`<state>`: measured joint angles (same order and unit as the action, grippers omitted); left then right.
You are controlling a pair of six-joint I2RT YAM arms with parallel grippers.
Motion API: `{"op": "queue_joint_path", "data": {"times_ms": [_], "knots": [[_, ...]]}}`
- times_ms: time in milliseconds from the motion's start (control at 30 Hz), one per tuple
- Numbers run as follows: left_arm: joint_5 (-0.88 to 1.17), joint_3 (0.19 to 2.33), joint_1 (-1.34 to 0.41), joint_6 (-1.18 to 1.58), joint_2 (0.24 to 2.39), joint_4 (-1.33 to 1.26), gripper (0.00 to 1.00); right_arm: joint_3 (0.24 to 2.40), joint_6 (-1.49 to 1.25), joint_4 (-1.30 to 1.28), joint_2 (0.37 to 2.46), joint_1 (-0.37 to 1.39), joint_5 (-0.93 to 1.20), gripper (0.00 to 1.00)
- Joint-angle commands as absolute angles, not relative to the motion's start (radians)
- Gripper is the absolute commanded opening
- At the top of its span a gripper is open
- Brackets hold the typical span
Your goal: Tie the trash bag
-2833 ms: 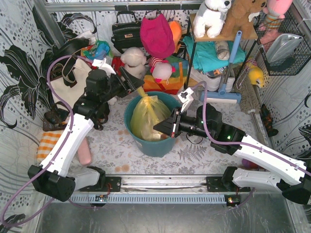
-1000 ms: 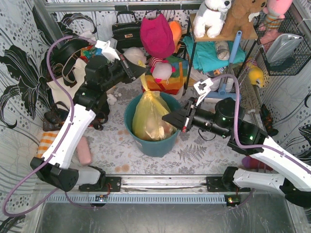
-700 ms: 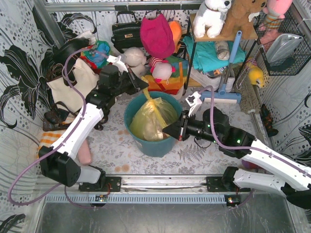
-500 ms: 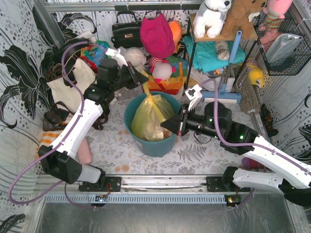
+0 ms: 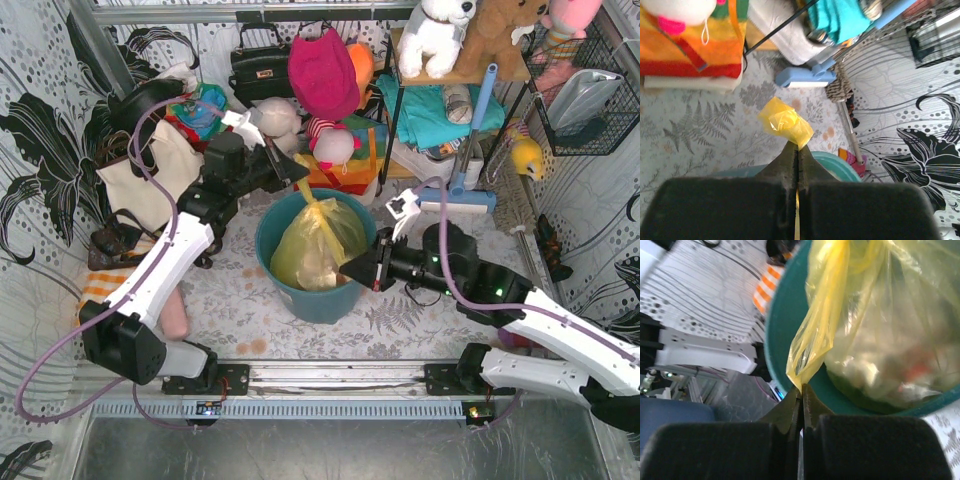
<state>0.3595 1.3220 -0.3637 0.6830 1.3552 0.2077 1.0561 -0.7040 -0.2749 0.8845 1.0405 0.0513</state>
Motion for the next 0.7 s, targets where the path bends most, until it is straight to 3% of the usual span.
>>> {"op": "queue_joint_path", "data": {"times_ms": [0,33,100,200,433,667], "knots": [[0.391,1.3,-0.385,0.698,1.364,0.11,0.0,1.021,-0.752,-0.283,0.885,1.045,0.052,0.0],[0.39,1.304,-0.389,0.695,1.366,0.111,0.0,1.031,-0.744,-0.29,0.889,1.046,0.049,0.09],[0.39,1.313,-0.394,0.692,1.369,0.114,0.0,1.06,-0.73,-0.309,0.9,1.045,0.026,0.38],[0.394,1.328,-0.398,0.69,1.374,0.116,0.0,1.102,-0.705,-0.326,0.927,1.045,0.002,0.57],[0.395,1.336,-0.406,0.691,1.36,0.12,0.0,1.166,-0.668,-0.323,1.001,1.043,-0.052,0.62],[0.394,1.335,-0.41,0.692,1.349,0.121,0.0,1.186,-0.67,-0.283,1.066,1.043,-0.031,0.5]]}}
